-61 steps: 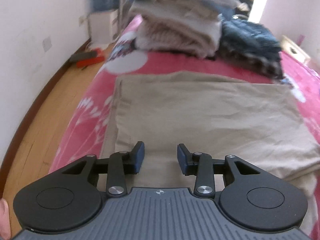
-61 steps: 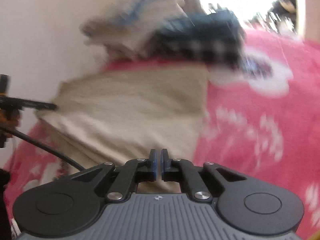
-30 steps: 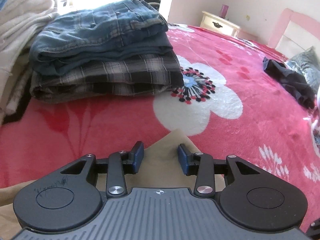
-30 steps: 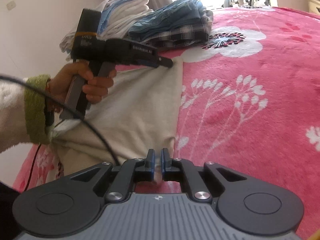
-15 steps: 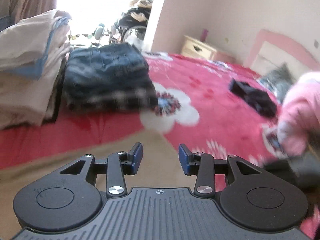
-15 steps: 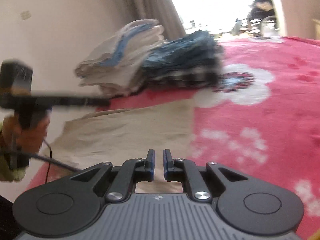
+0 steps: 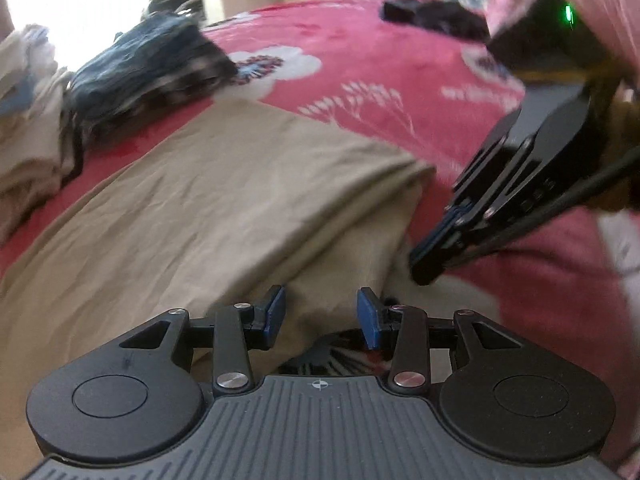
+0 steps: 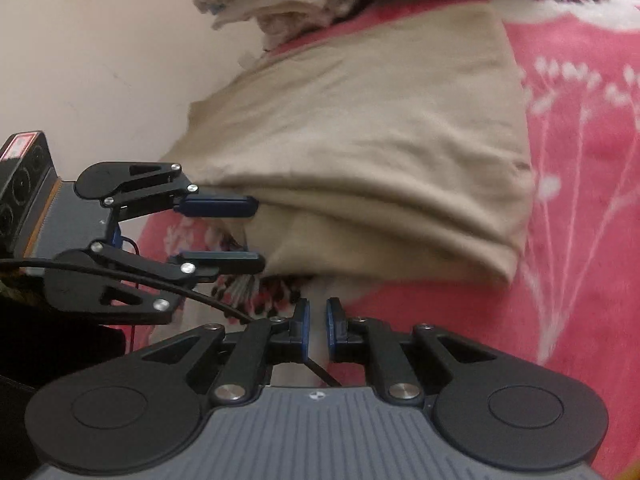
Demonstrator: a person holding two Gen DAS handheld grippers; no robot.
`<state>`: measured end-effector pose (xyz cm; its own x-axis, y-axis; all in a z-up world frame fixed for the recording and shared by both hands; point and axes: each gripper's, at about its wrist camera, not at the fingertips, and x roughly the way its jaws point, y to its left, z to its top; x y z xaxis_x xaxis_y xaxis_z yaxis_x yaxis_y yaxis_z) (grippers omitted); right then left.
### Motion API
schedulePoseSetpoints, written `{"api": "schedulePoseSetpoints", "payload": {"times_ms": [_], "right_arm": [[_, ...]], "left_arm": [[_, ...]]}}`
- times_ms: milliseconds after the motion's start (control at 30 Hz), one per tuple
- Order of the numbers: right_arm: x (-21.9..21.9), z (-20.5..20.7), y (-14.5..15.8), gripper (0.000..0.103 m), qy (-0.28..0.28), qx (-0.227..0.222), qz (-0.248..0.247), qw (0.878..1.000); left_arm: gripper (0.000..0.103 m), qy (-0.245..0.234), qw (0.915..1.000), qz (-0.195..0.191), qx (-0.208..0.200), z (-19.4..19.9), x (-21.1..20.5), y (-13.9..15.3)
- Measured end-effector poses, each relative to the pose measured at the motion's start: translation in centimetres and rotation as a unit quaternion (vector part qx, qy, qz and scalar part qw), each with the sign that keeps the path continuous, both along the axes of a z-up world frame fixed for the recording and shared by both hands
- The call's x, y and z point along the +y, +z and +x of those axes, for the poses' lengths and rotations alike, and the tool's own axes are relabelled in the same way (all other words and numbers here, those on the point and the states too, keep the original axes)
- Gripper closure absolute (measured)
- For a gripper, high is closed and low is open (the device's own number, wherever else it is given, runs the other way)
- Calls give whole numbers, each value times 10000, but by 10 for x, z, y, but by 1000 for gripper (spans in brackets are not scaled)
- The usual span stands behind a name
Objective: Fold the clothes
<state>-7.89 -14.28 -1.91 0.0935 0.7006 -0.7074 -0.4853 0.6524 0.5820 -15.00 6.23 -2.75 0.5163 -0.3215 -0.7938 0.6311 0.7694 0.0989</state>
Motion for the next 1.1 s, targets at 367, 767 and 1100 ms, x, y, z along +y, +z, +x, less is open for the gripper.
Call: {"api": "schedulePoseSetpoints", "payload": {"times_ms": [367, 767, 1100], "right_arm": [[-8, 1, 0, 93, -201, 50, 169, 9996], [-6, 3, -4, 93, -290, 9, 194, 9994], [-9, 4, 0, 93, -443, -146, 148, 9988]], "left_arm": [[78, -481, 9901, 915, -947, -17, -26, -16], [95, -500, 9658, 1415, -2116, -31, -33, -3], [91, -1483, 8931, 2871, -3131, -61, -50, -66]]}}
